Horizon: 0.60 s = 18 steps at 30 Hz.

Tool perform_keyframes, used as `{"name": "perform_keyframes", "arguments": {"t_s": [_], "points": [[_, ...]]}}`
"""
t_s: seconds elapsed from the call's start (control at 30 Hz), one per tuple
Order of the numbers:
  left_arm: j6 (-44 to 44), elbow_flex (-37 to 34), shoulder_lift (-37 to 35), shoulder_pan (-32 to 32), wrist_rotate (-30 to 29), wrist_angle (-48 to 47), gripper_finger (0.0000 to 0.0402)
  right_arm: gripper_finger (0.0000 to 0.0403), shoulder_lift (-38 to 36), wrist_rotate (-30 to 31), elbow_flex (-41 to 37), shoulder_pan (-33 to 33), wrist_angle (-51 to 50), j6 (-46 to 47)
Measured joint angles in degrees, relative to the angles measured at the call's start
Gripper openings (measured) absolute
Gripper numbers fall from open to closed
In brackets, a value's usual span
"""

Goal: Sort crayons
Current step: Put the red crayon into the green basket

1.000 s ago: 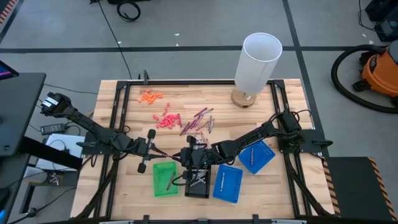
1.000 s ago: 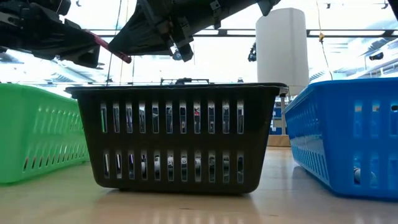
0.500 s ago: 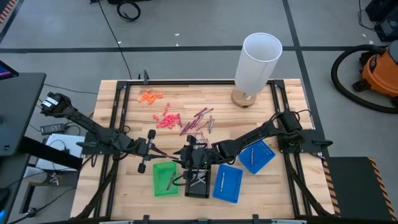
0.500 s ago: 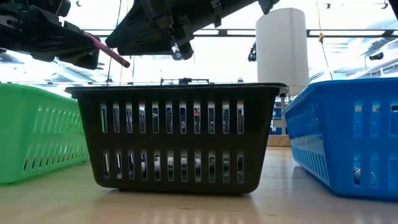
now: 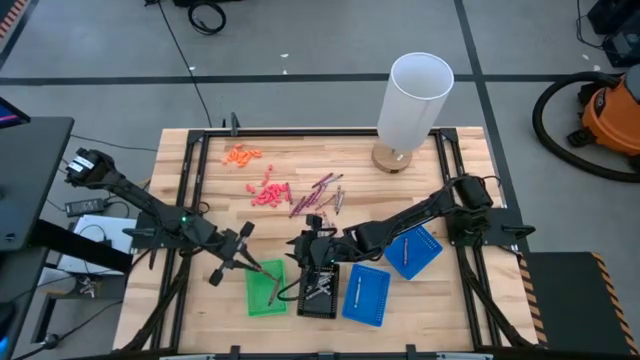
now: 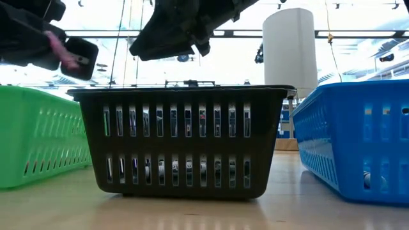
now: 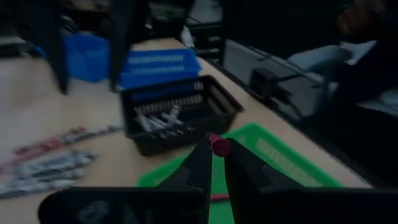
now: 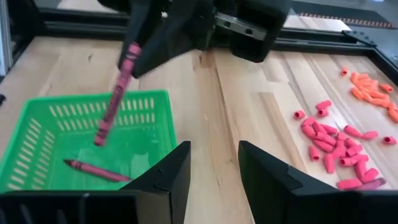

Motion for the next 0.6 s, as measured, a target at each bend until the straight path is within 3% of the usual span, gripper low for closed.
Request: {"name": "perform_keyframes", "arguments": {"t_s": [0.17,0.6], "points": [[-3.0,0.0,2.6,0.0,5.2,-0.6,0.0036,0.0142,-0.3,0.8,0.0,0.0,0.0,-0.2],[-5.1,0.0,12.2,0.0,9.1,2.0,0.0036,0.0141,-0.3,1.0,0.0,0.0,0.0,-0.2]]}}
